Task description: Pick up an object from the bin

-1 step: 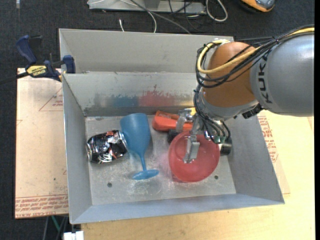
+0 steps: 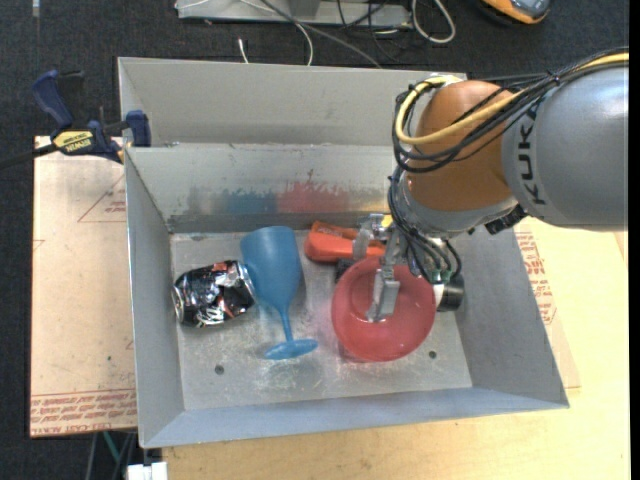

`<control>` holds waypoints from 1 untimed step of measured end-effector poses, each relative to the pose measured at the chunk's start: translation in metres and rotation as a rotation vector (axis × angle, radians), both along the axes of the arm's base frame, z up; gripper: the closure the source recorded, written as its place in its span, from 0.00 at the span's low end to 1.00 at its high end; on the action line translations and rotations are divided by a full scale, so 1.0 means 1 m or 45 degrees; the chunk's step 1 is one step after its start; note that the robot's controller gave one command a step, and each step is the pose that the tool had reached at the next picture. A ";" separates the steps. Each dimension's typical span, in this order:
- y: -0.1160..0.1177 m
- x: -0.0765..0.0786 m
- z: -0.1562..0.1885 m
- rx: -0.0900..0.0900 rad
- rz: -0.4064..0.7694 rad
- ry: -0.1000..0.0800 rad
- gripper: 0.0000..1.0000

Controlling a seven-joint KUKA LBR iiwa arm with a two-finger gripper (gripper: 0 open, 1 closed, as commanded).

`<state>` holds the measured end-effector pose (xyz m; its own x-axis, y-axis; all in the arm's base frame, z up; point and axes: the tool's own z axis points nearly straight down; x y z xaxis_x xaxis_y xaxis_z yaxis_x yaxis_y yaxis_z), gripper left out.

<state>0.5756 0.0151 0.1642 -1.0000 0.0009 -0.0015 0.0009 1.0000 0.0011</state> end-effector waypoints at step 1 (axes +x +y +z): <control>-0.036 0.055 -0.094 0.004 -0.234 -0.006 0.00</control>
Offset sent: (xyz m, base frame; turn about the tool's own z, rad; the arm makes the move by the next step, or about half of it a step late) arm 0.0749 -0.0293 -0.0942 0.0282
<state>0.6309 -0.0209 0.0699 -0.9830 0.1837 -0.0056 0.1837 0.9830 0.0048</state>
